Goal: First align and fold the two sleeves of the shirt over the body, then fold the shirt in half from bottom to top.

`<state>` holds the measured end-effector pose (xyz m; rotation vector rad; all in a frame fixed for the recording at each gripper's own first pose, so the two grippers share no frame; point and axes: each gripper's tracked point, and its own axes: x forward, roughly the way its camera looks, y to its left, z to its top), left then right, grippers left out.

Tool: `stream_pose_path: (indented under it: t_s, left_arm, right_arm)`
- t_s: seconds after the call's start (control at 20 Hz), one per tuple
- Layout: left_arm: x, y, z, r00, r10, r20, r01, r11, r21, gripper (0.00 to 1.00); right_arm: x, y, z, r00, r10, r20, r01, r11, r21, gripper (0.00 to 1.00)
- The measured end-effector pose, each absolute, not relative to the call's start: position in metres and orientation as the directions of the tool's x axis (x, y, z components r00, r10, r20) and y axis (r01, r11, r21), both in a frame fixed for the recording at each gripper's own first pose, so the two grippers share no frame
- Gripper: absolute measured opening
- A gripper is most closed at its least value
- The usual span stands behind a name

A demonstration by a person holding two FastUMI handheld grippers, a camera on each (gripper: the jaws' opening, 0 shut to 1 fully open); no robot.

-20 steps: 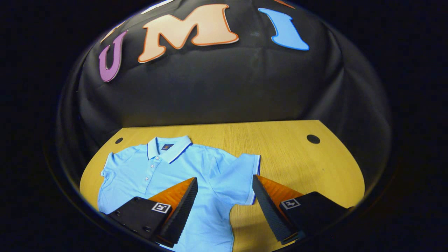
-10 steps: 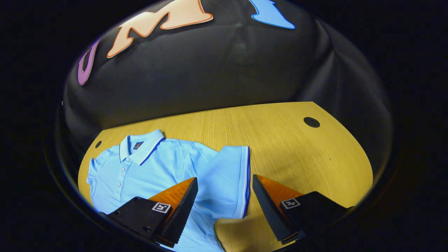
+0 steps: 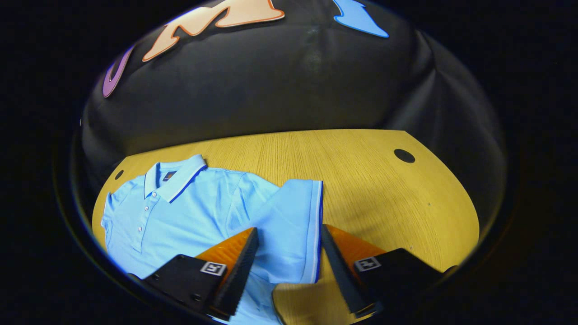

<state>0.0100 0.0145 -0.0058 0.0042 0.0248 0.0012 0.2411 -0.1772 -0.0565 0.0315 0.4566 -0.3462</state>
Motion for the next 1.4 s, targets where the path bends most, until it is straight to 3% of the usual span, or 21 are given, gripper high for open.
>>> stream_pose_path:
  t_s: [0.35, 0.4, 0.5, 0.55, 0.65, 1.05, 1.4]
  left_arm:
    - [0.007, 0.010, -0.002, 1.000, -0.011, -0.017, 0.011, 1.000, 0.007, 0.95]
    - [0.006, 0.010, -0.002, 1.000, -0.012, -0.014, 0.012, 1.000, 0.009, 0.95]
    - [0.006, 0.010, -0.001, 1.000, -0.013, -0.011, 0.013, 1.000, 0.011, 0.95]
    - [0.006, 0.009, 0.000, 1.000, -0.015, -0.010, 0.015, 1.000, 0.010, 0.95]
    - [0.006, 0.007, -0.001, 1.000, -0.021, -0.011, 0.021, 1.000, 0.010, 0.95]
    - [0.007, 0.007, -0.002, 1.000, -0.024, -0.014, 0.024, 1.000, 0.007, 0.95]
    - [0.008, 0.003, -0.006, 0.999, -0.037, -0.021, 0.037, 0.999, -0.002, 0.95]
  right_arm:
    - [0.241, -0.162, -0.057, 0.841, -0.300, -0.451, 0.328, 0.945, -0.016, 0.18]
    - [0.243, -0.162, -0.058, 0.841, -0.302, -0.448, 0.327, 0.945, -0.025, 0.13]
    - [0.242, -0.161, -0.059, 0.837, -0.296, -0.460, 0.329, 0.944, -0.008, 0.13]
    - [0.240, -0.159, -0.058, 0.837, -0.290, -0.463, 0.329, 0.944, 0.004, 0.07]
    - [0.240, -0.159, -0.058, 0.838, -0.278, -0.470, 0.324, 0.946, 0.018, 0.04]
    - [0.246, -0.139, -0.038, 0.869, -0.263, -0.419, 0.318, 0.946, 0.067, 0.03]
    - [0.250, -0.079, -0.009, 0.928, -0.105, -0.357, 0.191, 0.958, 0.213, 0.03]
